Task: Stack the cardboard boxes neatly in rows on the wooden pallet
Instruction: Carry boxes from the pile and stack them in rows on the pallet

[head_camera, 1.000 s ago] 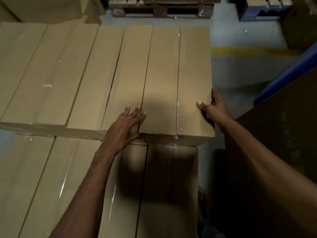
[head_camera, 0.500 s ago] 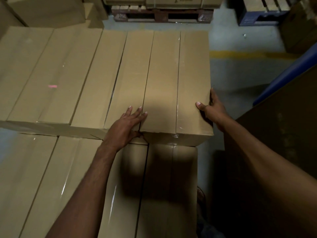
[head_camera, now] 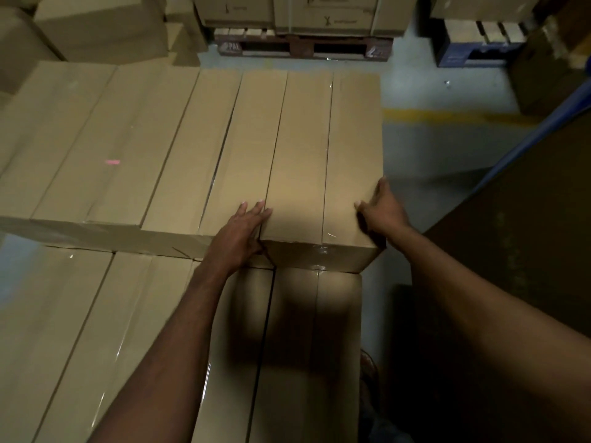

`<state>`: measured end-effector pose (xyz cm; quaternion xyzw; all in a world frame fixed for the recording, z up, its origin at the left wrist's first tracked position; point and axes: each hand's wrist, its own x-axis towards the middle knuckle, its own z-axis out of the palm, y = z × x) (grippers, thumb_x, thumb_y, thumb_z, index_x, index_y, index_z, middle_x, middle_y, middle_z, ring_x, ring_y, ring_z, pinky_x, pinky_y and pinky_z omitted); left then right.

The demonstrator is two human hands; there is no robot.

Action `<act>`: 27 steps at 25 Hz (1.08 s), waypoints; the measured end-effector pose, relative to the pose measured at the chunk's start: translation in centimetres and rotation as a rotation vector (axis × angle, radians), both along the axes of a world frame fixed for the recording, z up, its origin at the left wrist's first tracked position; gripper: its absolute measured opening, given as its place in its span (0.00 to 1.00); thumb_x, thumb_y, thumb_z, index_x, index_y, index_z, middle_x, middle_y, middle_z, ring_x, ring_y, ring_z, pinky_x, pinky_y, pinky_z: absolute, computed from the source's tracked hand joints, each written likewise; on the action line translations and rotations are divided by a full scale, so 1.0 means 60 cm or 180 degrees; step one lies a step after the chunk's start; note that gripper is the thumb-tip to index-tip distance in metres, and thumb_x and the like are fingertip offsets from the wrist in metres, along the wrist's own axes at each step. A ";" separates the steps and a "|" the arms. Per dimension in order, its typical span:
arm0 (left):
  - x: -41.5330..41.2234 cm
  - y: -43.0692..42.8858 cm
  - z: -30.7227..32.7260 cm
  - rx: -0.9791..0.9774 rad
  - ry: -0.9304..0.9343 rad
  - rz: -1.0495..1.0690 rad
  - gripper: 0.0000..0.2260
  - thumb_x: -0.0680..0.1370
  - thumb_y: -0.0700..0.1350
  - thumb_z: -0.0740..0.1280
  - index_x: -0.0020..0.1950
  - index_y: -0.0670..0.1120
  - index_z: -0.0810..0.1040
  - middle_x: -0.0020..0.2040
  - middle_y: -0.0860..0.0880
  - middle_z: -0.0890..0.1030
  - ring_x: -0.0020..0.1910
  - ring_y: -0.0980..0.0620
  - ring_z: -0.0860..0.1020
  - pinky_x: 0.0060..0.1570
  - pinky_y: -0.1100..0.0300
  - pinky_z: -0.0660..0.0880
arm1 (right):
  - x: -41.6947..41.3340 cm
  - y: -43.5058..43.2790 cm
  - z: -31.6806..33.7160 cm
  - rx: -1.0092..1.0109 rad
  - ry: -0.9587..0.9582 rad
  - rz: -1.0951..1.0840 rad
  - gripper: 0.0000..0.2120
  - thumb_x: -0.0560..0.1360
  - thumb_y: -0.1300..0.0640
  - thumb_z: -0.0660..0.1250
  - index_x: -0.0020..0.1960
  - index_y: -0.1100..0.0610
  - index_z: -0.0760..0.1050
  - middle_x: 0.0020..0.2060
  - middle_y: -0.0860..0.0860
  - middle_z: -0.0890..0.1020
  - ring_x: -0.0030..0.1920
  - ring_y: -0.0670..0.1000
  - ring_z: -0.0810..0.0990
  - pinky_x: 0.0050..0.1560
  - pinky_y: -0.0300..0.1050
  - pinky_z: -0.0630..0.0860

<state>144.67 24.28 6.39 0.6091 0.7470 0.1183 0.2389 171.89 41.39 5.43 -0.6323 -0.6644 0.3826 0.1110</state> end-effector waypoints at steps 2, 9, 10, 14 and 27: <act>0.010 -0.019 0.017 0.0018 -0.0104 0.0123 0.38 0.75 0.38 0.75 0.81 0.51 0.63 0.81 0.49 0.63 0.81 0.45 0.59 0.77 0.47 0.62 | 0.002 -0.048 0.017 0.0087 -0.0271 0.0148 0.29 0.76 0.53 0.74 0.72 0.56 0.67 0.67 0.57 0.72 0.67 0.60 0.73 0.63 0.57 0.76; 0.091 -0.223 0.167 0.0714 -0.1516 0.0985 0.25 0.78 0.50 0.71 0.75 0.52 0.74 0.69 0.51 0.79 0.66 0.54 0.78 0.67 0.50 0.75 | 0.043 -0.341 0.150 0.0134 0.0614 0.0110 0.24 0.77 0.59 0.74 0.72 0.53 0.75 0.67 0.50 0.78 0.67 0.51 0.76 0.68 0.50 0.75; 0.107 -0.264 0.194 0.0827 -0.1667 0.0973 0.23 0.77 0.49 0.72 0.73 0.51 0.76 0.66 0.53 0.81 0.63 0.57 0.80 0.66 0.51 0.77 | 0.049 -0.392 0.177 0.0033 0.0803 0.0051 0.23 0.77 0.60 0.74 0.70 0.52 0.76 0.65 0.50 0.80 0.66 0.50 0.78 0.67 0.51 0.76; 0.164 -0.459 0.300 0.1064 -0.1726 0.1030 0.18 0.78 0.45 0.73 0.68 0.51 0.79 0.56 0.58 0.83 0.53 0.67 0.81 0.57 0.64 0.79 | 0.072 -0.615 0.297 -0.0283 0.1536 -0.0073 0.16 0.77 0.61 0.73 0.63 0.48 0.79 0.55 0.47 0.85 0.58 0.46 0.83 0.66 0.51 0.79; 0.298 -0.878 0.393 0.1560 -0.2770 0.2825 0.12 0.79 0.41 0.72 0.60 0.55 0.81 0.53 0.50 0.86 0.54 0.50 0.84 0.58 0.46 0.80 | 0.105 -1.032 0.400 -0.0633 0.2057 0.0273 0.07 0.79 0.61 0.71 0.55 0.53 0.82 0.43 0.58 0.86 0.43 0.54 0.84 0.47 0.42 0.77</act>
